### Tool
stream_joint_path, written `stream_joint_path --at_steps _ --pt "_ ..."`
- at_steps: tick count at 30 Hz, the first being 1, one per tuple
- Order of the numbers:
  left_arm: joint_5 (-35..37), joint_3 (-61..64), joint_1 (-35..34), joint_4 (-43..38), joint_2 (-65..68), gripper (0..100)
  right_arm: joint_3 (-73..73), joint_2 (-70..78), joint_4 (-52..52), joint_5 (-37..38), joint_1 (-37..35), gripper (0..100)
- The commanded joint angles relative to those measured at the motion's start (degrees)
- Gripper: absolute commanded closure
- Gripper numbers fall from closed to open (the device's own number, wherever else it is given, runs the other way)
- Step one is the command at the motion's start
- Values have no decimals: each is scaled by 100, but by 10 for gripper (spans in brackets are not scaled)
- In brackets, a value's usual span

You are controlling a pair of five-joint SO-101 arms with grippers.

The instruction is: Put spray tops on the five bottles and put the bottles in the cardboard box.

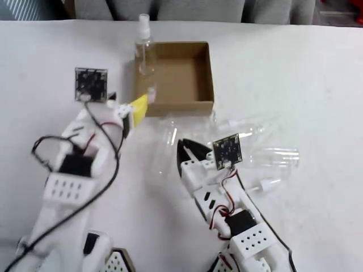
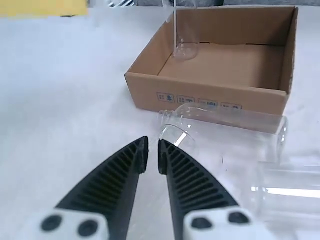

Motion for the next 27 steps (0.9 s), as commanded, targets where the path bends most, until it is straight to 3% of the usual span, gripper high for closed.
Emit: stream_joint_path --at_steps 1,7,12,20,27 --pt "-44 -53 22 1284 -1516 740 35 -22 163 62 57 982" --pt "0 -264 22 2462 -3108 740 35 -22 453 62 435 982" --pt "0 -1697 40 4220 -3749 740 35 -22 708 62 840 982" --pt "0 -4237 57 6303 -2826 740 35 -22 1015 62 1341 982" --pt "9 -4554 92 6505 -1147 740 35 -22 1200 62 1877 982"
